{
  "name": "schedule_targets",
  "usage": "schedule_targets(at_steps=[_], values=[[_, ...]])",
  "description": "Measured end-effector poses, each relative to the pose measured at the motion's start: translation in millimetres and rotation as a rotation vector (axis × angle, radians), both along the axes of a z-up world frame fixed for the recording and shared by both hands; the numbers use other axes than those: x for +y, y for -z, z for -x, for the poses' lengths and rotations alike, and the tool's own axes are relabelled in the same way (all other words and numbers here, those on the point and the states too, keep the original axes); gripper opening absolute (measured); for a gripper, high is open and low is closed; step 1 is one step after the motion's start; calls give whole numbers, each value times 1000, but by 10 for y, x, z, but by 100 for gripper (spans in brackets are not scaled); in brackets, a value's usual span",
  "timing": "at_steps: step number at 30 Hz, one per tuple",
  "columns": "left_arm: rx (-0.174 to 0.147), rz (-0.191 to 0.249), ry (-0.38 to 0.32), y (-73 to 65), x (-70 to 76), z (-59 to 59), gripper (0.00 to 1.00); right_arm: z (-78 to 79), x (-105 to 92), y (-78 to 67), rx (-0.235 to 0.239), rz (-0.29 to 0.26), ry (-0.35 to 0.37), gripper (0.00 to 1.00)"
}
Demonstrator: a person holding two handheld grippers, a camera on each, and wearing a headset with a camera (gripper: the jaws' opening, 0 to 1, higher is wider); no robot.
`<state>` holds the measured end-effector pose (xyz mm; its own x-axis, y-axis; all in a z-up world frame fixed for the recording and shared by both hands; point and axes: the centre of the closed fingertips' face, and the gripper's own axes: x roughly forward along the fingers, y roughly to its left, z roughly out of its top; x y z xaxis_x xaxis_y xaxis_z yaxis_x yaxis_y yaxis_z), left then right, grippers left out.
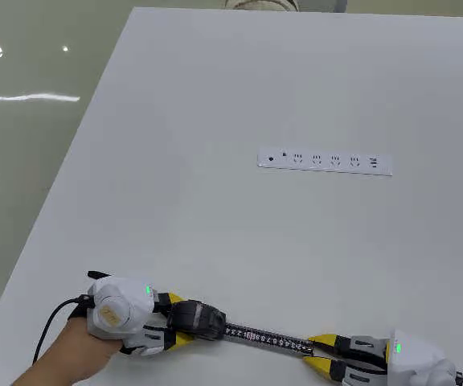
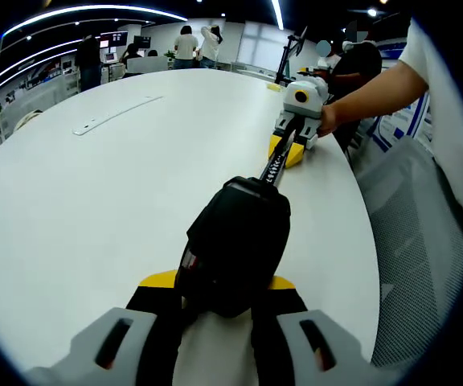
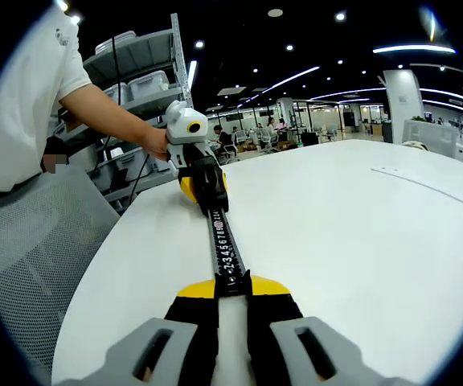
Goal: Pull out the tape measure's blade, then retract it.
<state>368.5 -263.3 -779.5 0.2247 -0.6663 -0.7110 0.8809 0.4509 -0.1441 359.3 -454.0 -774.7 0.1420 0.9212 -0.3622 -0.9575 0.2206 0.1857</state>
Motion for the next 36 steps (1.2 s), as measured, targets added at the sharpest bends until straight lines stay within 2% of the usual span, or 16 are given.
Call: schedule_targets(at_steps=[21, 36], values=[[9, -4, 1, -6, -8, 3, 30, 8, -281, 12, 26, -3, 37, 10], [13, -7, -1, -4, -8, 1, 30, 16, -449, 0, 28, -2, 52, 10]])
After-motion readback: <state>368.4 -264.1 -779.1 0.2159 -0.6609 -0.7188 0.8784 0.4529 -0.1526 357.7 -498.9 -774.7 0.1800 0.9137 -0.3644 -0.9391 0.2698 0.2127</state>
